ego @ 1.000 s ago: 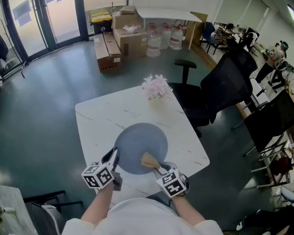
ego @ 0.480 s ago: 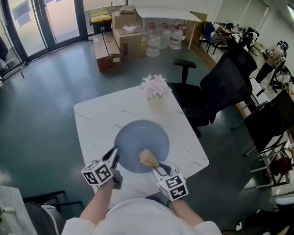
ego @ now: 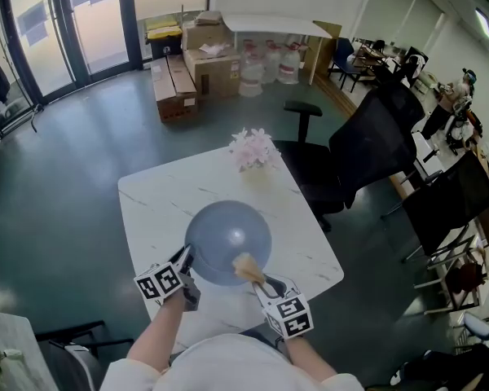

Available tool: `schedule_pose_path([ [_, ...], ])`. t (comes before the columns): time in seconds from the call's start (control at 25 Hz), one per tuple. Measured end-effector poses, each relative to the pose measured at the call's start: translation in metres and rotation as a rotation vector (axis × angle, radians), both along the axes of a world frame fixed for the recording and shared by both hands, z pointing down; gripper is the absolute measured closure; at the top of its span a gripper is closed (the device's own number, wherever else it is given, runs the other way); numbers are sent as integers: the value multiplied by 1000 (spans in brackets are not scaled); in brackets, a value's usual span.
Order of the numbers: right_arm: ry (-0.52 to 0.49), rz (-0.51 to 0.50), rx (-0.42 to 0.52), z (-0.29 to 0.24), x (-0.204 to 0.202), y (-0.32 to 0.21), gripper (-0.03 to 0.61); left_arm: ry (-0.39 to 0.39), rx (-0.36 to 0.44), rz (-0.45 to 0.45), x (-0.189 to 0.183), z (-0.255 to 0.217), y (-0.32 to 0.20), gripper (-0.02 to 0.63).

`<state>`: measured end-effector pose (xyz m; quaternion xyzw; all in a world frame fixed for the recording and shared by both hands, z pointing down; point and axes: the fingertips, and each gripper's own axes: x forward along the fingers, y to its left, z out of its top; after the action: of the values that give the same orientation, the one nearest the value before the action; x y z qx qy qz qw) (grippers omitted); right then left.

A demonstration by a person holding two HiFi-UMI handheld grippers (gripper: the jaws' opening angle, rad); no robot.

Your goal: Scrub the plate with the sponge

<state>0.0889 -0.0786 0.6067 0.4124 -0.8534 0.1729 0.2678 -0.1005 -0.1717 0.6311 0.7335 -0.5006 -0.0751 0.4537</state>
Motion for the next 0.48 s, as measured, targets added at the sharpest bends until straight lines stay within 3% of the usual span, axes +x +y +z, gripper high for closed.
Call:
schedule_pose_path([
  [0.48, 26, 21, -35, 14, 11, -2, 462, -45, -144, -55, -13, 56, -19, 563],
])
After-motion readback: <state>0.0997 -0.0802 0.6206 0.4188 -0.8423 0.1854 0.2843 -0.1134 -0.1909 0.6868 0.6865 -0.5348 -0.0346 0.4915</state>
